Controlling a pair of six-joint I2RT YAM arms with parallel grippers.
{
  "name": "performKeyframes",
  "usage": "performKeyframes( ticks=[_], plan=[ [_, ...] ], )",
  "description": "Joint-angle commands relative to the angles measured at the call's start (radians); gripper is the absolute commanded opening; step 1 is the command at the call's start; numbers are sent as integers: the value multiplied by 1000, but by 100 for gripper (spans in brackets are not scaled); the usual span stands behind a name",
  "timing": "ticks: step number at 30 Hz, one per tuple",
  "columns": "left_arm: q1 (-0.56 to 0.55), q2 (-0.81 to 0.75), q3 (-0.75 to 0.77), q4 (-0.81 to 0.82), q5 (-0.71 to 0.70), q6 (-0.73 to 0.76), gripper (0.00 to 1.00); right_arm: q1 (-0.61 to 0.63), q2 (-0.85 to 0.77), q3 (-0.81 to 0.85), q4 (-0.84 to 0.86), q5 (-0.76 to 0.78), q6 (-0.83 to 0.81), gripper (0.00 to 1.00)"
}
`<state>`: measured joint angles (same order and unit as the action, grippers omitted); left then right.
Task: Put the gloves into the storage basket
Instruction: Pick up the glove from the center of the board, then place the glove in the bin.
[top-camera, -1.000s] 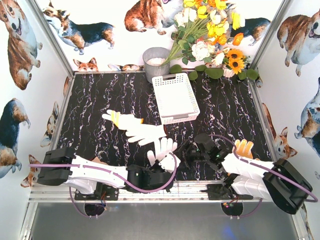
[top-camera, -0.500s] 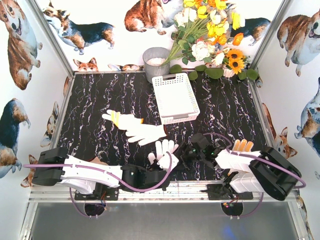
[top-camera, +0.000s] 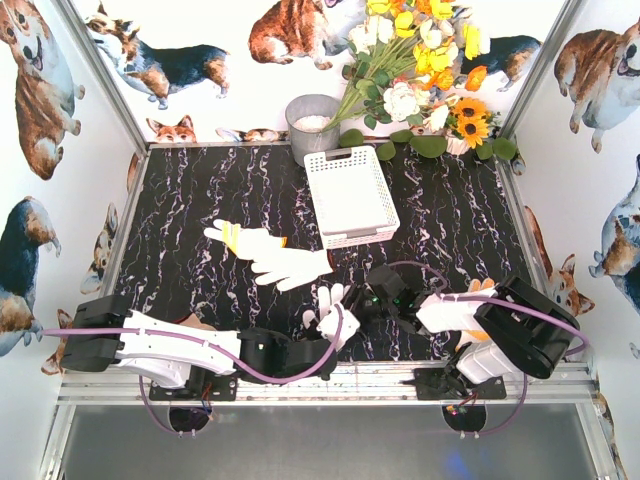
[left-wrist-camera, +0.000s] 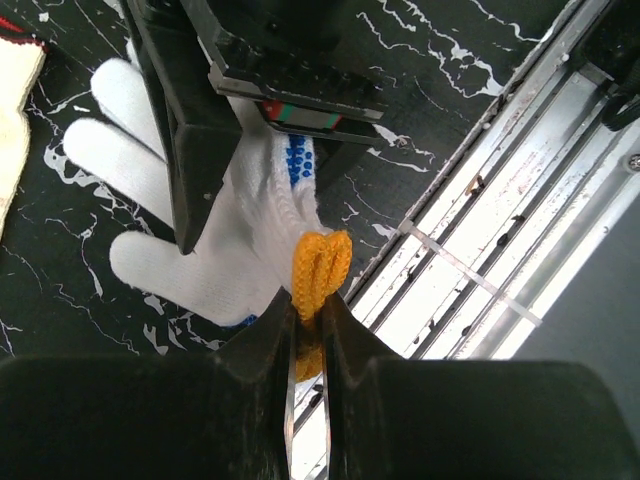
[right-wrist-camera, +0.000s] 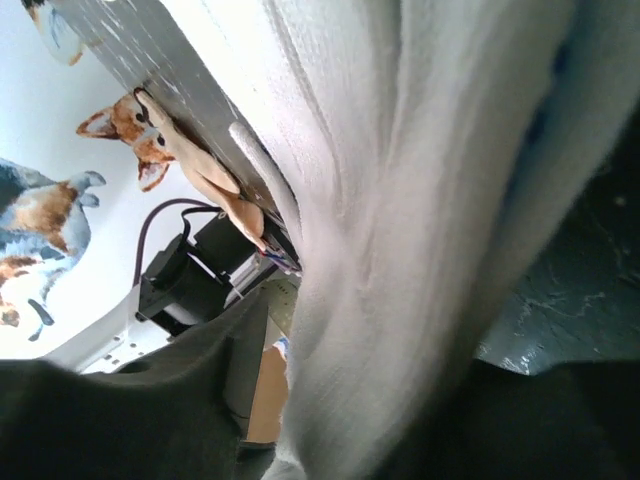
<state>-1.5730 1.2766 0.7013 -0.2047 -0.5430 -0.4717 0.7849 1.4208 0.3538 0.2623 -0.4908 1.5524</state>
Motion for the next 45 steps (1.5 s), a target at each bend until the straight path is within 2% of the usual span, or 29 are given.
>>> performKeyframes(
  ticks=[1,4,8,11,16,23,27,35,40,45],
  plan=[
    [5,-38,-3,23,18,16,0,4,-2,45,77,-8,-34,37],
    [7,-55,-2,9,23,8,0,4,-20,62,62,-16,-67,25],
    [7,-82,8,-19,27,-4,0,4,-66,97,-4,-12,-132,16],
    [7,-111,28,-58,-6,-30,0,1,-100,148,-93,-12,-188,0],
    [11,-179,44,-119,-72,-17,0,-11,-121,288,-249,-23,-303,0],
    [66,-246,140,-172,-108,85,0,-60,-36,578,-467,-49,-499,0],
    [180,-275,192,-188,-43,208,0,-113,40,739,-514,-90,-584,0],
    [500,-238,322,-145,137,482,0,-206,286,1091,-635,-185,-785,0],
    [678,-141,368,-50,268,549,0,-254,452,1299,-702,-234,-912,0],
    [791,-13,429,21,356,585,0,-303,587,1466,-756,-283,-997,0]
  ],
)
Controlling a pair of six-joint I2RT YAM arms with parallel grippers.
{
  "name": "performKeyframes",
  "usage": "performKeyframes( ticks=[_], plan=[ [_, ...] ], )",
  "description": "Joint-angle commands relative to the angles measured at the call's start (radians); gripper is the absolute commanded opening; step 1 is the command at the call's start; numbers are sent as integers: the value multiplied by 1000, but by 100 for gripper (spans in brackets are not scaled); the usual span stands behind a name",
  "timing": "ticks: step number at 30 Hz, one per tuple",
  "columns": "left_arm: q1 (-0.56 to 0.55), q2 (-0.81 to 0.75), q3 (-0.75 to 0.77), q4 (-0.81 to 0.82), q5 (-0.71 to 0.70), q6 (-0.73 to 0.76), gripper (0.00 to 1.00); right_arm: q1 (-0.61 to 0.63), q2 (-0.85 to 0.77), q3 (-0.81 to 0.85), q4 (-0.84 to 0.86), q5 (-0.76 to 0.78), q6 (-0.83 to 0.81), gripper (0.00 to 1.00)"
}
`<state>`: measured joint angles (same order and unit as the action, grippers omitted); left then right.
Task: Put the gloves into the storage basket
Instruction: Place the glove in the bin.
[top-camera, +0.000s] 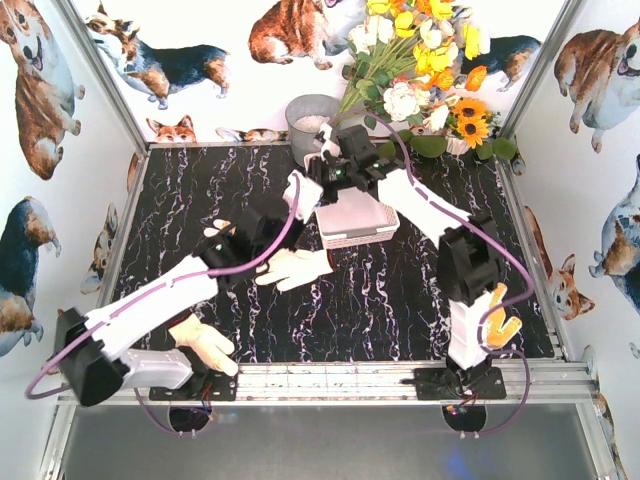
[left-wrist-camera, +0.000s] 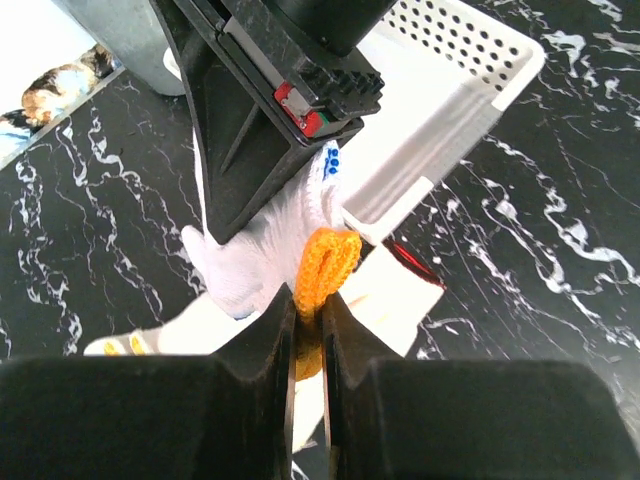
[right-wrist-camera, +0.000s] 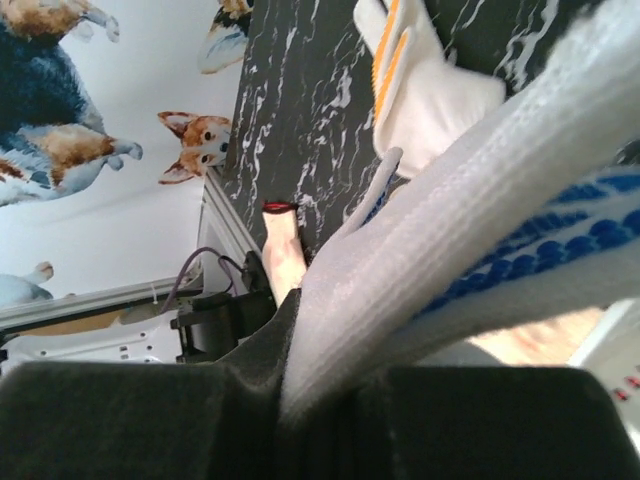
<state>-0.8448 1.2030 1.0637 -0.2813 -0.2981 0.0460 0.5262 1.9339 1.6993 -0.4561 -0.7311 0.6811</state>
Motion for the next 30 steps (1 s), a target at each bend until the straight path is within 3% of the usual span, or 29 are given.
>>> performKeyframes(
  ticks=[1,7,11,21,30],
  plan=[
    [81,87,79,112,125,74,0,-51,100,151,-49,-55,-145,0],
    [156,230,163,154,177,96,0,-84,269,392,-195,-118,-290,0],
    [175,320,226,172,217,109,0,-111,332,466,-228,-120,-340,0],
    [186,558,401,173,310,131,0,-174,383,433,-200,-128,-429,0],
    [185,678,507,142,355,150,0,-204,384,381,-195,-57,-496,0]
  ],
)
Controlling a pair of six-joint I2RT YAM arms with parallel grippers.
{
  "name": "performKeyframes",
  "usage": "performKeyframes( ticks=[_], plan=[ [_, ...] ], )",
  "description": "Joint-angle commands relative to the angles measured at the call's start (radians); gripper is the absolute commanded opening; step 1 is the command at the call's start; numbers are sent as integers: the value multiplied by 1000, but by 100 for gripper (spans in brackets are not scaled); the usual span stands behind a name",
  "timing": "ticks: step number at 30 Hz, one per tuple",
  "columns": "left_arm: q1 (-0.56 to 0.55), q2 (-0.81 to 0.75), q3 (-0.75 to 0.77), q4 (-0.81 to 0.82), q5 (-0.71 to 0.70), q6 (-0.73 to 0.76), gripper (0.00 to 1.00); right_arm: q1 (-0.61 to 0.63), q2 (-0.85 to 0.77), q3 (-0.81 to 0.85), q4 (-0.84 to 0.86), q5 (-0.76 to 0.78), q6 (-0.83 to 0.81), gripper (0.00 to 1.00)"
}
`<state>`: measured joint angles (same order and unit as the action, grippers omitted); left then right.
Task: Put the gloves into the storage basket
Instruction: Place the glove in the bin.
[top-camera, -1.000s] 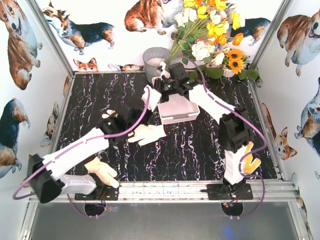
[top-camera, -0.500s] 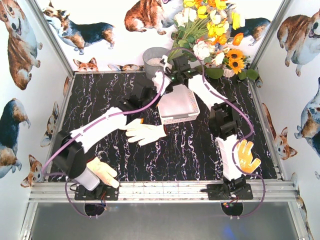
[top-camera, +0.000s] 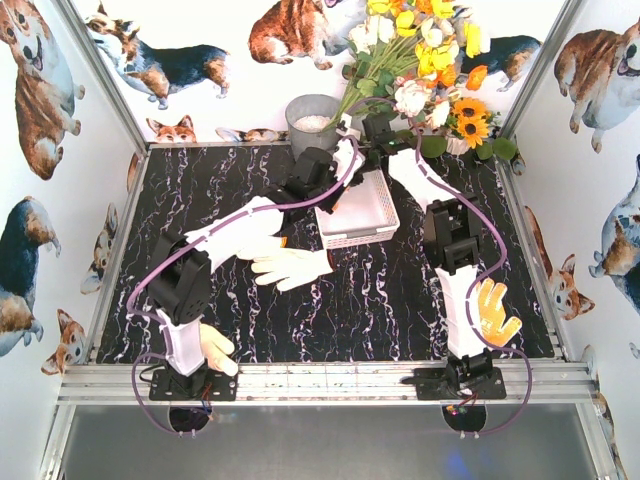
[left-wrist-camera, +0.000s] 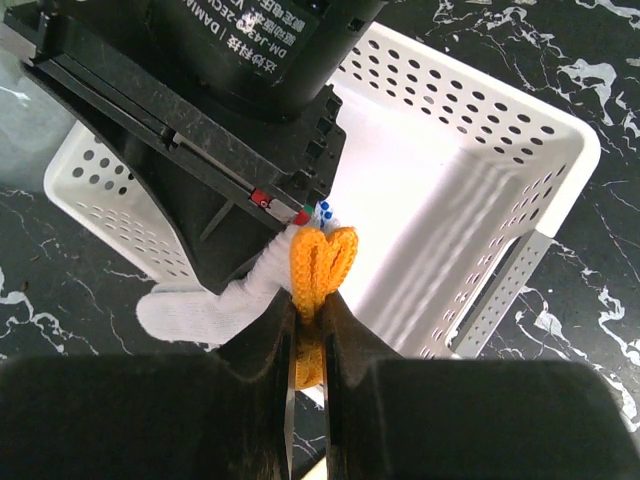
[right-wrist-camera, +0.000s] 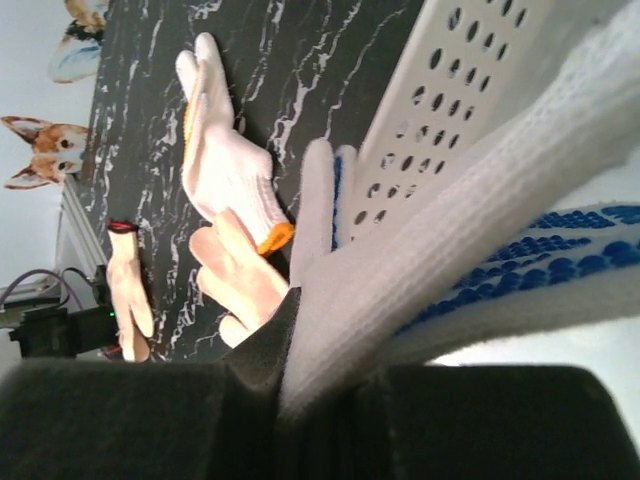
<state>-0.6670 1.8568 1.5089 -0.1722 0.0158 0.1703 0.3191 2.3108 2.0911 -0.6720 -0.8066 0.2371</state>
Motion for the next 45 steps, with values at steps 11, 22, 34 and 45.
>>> performKeyframes(
  ticks=[11,22,34,45],
  plan=[
    [9,137,112,9,70,67,0,3,-43,-204,127,251,-145,0],
    [8,208,155,-17,148,50,0,3,-62,-284,137,406,-154,0],
    [9,88,74,24,152,1,67,3,-74,-348,270,437,-78,0],
    [74,-250,-180,95,88,-121,89,3,-28,-315,312,423,-42,0]
  ],
)
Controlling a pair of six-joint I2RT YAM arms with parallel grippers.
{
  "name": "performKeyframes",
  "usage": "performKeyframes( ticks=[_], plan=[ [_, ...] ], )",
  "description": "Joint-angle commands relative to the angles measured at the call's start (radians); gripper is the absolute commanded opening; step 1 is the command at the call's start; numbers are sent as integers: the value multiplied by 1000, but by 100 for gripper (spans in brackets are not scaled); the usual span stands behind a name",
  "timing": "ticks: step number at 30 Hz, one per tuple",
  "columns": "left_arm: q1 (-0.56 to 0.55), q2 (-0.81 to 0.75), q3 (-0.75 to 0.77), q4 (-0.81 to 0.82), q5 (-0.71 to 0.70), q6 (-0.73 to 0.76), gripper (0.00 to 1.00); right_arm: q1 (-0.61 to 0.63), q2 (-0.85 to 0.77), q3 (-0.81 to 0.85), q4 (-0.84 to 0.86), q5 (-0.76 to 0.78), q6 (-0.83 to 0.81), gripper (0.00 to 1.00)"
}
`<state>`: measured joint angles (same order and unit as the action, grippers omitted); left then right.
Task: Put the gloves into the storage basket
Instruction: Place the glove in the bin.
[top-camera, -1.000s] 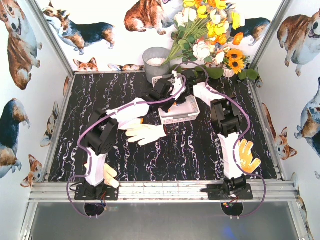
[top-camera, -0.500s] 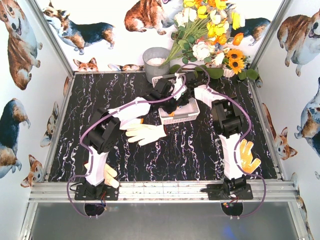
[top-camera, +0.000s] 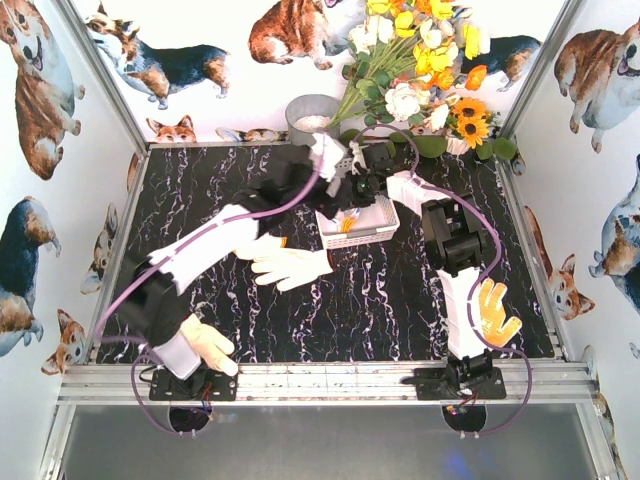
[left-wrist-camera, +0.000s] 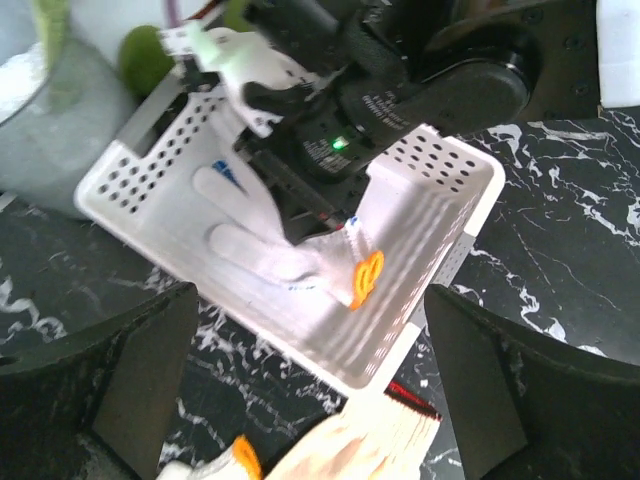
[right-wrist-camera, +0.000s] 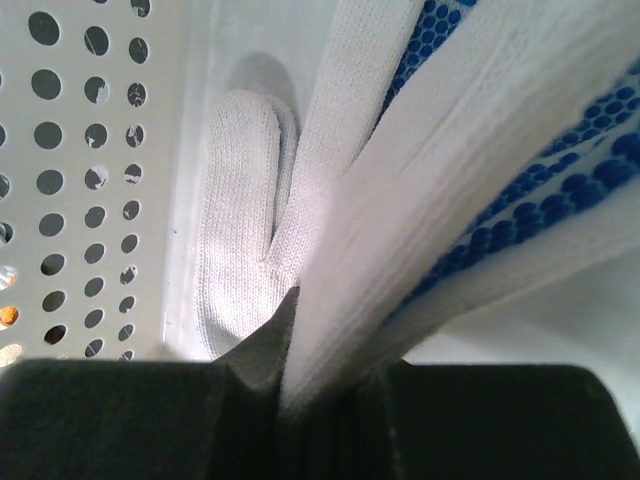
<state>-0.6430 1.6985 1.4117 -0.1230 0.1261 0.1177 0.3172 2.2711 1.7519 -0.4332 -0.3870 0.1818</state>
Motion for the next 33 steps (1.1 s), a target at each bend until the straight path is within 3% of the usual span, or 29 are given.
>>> performKeyframes(
  ticks=[1,6,12,17,26,33],
  plan=[
    [61,-116,-114,51,-22,-79,90,6,19,29,73,-7,16,0],
    [102,-207,-193,48,-36,-104,90,6,34,40,57,2,13,1],
    [131,-287,-253,32,-62,-104,91,6,-14,14,30,47,-17,36],
    [146,-333,-289,29,-76,-101,91,6,-52,17,-5,92,-47,49],
    [163,-406,-310,-31,-107,-106,93,6,-134,4,-62,270,-112,53],
    [244,-486,-348,-77,-65,-163,97,6,-213,6,-70,308,-124,54]
  ],
)
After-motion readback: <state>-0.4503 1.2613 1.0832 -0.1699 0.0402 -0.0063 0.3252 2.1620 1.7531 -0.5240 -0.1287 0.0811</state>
